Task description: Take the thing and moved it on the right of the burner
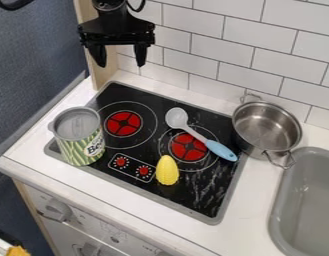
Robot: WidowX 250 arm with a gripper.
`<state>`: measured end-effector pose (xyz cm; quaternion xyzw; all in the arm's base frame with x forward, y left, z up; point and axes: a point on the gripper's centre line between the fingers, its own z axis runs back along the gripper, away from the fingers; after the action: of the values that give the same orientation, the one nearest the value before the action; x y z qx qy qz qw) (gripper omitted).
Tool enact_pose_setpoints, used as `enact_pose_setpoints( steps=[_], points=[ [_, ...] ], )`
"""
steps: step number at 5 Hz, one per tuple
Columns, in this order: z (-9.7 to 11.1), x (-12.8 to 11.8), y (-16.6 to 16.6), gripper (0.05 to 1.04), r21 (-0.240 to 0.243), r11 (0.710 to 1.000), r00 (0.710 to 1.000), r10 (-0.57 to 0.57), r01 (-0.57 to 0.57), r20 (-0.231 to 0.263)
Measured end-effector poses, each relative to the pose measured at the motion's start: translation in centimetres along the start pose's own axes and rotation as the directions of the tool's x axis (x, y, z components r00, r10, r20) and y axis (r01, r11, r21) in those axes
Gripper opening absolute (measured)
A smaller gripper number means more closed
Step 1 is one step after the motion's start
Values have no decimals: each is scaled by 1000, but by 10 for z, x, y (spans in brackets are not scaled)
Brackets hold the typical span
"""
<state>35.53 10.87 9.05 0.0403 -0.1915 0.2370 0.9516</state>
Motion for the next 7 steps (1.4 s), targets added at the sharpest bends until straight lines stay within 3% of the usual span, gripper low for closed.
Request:
enact_pose_setpoints(
  steps=[1,3,4,5,6,7],
  points=[
    [-11,-7,0,1000,8,1000,999,-3,3,-34],
    [-11,-23,-57,1000,2,986,986,-167,167,-25],
    [-14,-36,-88,999,-66,967,968,-250,248,-36],
    [-18,-47,-115,999,-152,952,957,-278,265,-78],
    [-25,-60,-149,1000,-207,925,932,-346,320,-106],
    [-43,-72,-171,999,-227,898,900,-413,377,-138]
  ],
)
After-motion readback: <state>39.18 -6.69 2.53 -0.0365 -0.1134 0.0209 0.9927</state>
